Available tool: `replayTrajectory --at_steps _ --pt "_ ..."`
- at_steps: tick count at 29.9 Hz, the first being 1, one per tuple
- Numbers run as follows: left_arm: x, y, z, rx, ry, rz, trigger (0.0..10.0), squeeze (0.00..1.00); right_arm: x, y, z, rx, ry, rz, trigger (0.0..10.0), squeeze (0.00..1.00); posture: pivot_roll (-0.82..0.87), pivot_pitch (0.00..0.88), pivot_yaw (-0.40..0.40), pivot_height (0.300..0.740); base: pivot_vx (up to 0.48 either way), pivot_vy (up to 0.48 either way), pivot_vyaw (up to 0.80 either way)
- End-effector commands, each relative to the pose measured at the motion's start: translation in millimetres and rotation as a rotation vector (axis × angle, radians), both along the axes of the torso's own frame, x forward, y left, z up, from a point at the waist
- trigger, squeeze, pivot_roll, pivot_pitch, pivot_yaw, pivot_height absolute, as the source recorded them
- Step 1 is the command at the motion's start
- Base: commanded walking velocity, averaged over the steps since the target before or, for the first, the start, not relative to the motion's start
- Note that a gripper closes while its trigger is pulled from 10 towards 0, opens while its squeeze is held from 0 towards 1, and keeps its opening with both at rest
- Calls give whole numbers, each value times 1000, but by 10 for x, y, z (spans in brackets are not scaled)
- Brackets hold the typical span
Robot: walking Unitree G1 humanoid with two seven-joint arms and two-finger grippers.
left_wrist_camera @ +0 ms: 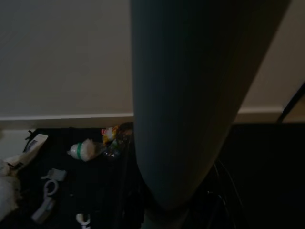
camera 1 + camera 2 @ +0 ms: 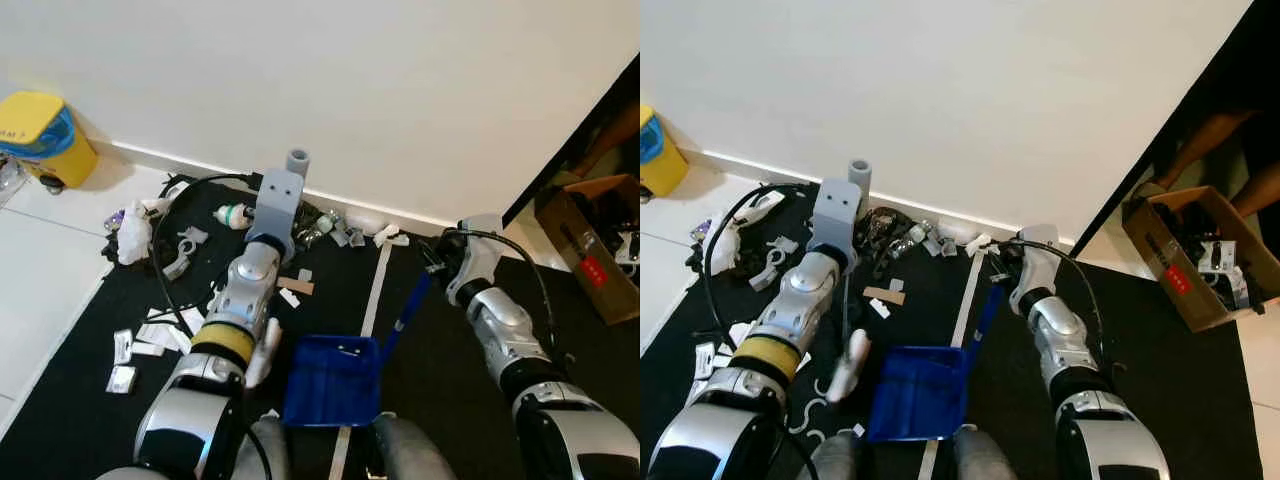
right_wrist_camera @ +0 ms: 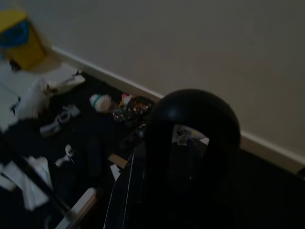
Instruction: Sweep floor
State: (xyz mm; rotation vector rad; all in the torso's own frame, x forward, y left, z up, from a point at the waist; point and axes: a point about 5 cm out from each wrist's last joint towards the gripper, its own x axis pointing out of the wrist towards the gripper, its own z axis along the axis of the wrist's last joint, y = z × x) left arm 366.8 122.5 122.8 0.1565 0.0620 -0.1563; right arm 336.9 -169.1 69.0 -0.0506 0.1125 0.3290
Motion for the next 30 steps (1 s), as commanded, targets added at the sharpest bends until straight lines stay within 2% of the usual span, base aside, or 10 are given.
replayTrajectory --at_steps 1,3,10,12,15,16,18,23,26,30 --pt "26 -89 96 -38 -47 -10 10000 0 -12 -68 1 -72 -10 12 10000 0 39 161 -44 740 0 0 0" --pt "77 -89 190 -69 -68 -2 10000 0 1 -132 26 -126 -15 14 10000 0 35 159 -47 740 0 0 0" --pt "108 -81 327 -117 -106 -29 10000 0 19 -189 44 -141 -14 -10 10000 0 36 159 -52 740 0 0 0" --pt "117 -32 411 -65 -122 -81 10000 0 21 -194 44 -143 -12 -11 10000 0 38 161 -54 740 0 0 0" --pt "125 108 482 129 -111 -139 10000 0 21 -180 34 -147 -5 -9 10000 0 44 161 -55 740 0 0 0" --pt "125 108 482 129 -111 -139 10000 0 21 -180 34 -147 -5 -9 10000 0 44 161 -55 740 0 0 0" --pt "123 263 494 252 -84 -145 10000 0 17 -166 19 -150 1 -6 10000 0 45 161 -55 740 0 0 0" --pt "86 568 538 369 -61 -117 10000 0 7 -177 -12 -164 18 -13 10000 0 53 160 -55 740 0 0 0" --pt "62 683 501 385 -63 -78 10000 0 5 -190 -23 -168 26 -25 10000 0 53 161 -57 740 0 0 0" --pt "51 658 380 369 -65 -60 10000 0 11 -183 -21 -167 27 -31 10000 0 52 164 -60 740 0 0 0"
